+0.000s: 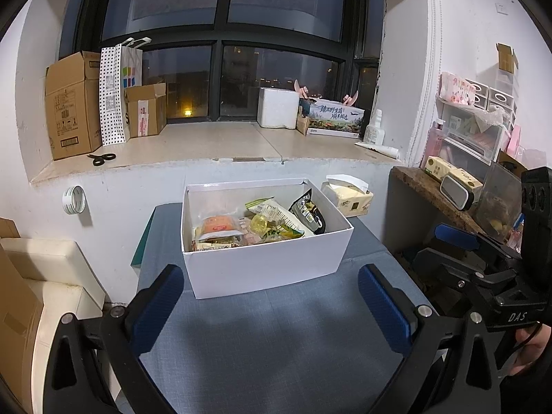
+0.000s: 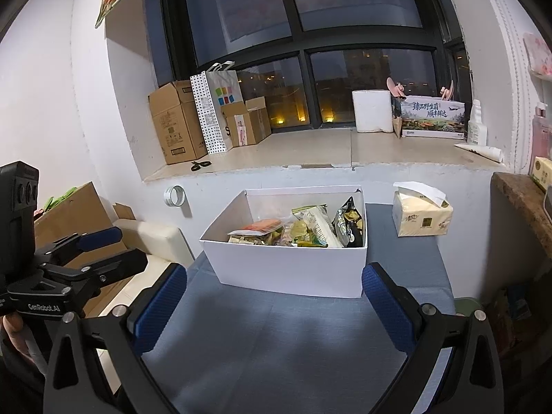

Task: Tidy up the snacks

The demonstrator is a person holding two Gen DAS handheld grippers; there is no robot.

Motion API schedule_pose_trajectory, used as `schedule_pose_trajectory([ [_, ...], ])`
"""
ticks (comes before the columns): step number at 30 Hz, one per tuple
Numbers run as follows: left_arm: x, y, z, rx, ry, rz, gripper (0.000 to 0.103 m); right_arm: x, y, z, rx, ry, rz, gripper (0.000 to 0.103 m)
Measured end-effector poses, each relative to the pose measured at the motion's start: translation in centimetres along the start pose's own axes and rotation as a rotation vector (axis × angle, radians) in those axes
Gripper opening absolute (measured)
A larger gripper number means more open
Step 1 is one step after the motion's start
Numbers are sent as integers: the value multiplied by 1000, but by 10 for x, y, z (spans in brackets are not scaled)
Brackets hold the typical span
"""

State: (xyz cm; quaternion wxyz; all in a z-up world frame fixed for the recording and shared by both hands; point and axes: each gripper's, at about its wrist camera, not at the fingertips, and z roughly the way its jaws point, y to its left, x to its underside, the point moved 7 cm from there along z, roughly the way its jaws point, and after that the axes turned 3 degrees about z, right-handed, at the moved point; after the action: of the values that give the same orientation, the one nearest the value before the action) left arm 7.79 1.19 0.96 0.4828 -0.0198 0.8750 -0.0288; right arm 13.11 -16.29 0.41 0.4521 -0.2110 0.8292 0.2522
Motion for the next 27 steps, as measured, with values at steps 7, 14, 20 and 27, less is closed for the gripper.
schedule_pose_trajectory([
  [7, 1, 2, 2, 1, 4, -5, 103, 0, 1, 0, -4, -3, -2, 103],
  [14, 1, 2, 2, 2, 6, -5, 103, 0, 2, 0, -5, -5, -2, 103],
  [20, 2, 0, 3, 4, 9, -4, 103, 2, 2, -1, -8, -6, 1, 103],
  [27, 2, 0, 4, 4, 9, -3, 103, 3, 3, -2, -7, -5, 1, 103],
])
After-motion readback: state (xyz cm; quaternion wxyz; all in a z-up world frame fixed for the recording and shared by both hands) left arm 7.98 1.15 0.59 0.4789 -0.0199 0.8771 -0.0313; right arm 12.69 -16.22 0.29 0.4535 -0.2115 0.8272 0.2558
